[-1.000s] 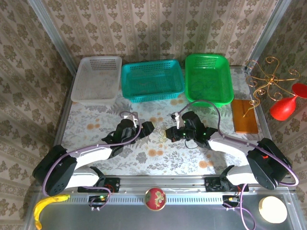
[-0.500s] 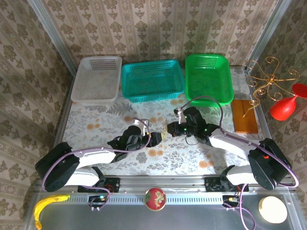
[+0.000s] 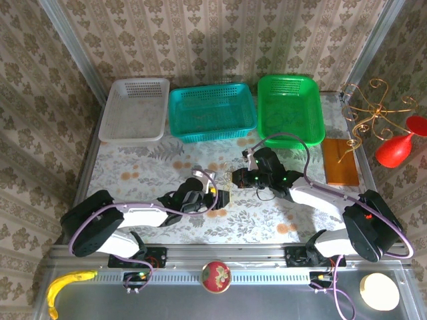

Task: Untangle the cables

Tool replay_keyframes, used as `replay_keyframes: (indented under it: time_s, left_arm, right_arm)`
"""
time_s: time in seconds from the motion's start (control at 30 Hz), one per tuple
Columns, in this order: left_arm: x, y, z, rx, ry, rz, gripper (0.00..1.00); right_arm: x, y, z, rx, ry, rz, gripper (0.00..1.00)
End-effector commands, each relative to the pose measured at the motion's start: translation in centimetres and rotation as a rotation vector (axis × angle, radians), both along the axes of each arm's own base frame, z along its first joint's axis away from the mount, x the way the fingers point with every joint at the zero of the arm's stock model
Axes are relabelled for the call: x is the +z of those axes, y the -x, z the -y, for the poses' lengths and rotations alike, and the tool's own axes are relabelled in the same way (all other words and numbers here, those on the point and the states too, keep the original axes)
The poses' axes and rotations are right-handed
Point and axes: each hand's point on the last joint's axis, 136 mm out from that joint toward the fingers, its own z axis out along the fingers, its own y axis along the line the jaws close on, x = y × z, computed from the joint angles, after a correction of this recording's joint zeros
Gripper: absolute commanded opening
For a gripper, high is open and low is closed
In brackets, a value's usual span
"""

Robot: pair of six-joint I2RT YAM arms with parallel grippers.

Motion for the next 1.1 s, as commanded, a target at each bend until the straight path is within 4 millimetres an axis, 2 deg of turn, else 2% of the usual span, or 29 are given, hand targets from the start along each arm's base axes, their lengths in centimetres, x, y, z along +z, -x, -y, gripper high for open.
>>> replay_keyframes:
  time_s: [0.0,0.2,0.3,0.37,0.4,0.63,0.7,0.73,0.9,1.0,1.07]
  left_arm:
    - [1.5,-0.8,1.4,-0.015,0.022,0.058,0.70]
    - [1.1,-1.5,2.5,-0.016,0.006,0.058,0.67]
    - [0.9,-1.9,2.9,-0.013,0.000,0.062,0.51]
    - [0.5,-2.2,2.7,0.003,-0.009,0.055,0.34]
    - [0.5,-2.3,2.7,0.008,-0.008,0.054,0.29]
    - [0.6,-1.5,1.7,-0.010,-0.006,0.025,0.00]
    - [0.8,-1.1,1.0,-0.010,-0.008,0.019,0.00]
    - [0.8,-0.7,0.6,-0.013,-0.011,0.015,0.00]
    - [1.9,0.8,-2.2,0.002,-0.010,0.021,0.00]
    - [3.0,1.1,-4.3,0.043,-0.003,0.043,0.00]
    - [4.5,1.1,-5.6,0.079,0.028,0.069,0.00]
  right_arm:
    - [0.8,-0.5,-0.3,-0.016,-0.028,-0.003,0.00]
    - [1.2,0.0,-0.8,-0.005,-0.043,0.000,0.00]
    - [1.4,0.1,-0.7,-0.008,-0.044,0.003,0.00]
    - [1.3,0.0,-0.6,-0.008,-0.038,0.008,0.00]
    - [1.3,-0.1,-0.6,-0.011,-0.037,0.012,0.00]
    - [-0.3,-2.1,1.3,-0.119,-0.010,0.005,0.00]
    - [-0.7,-2.7,1.9,-0.151,0.000,0.003,0.00]
    - [-1.7,-3.0,2.2,-0.168,0.022,-0.017,0.00]
    - [-4.2,-3.3,2.7,-0.189,0.072,-0.058,0.00]
    - [-5.5,-2.9,2.8,-0.186,0.082,-0.081,0.00]
    - [-6.1,-2.6,2.8,-0.181,0.083,-0.094,0.00]
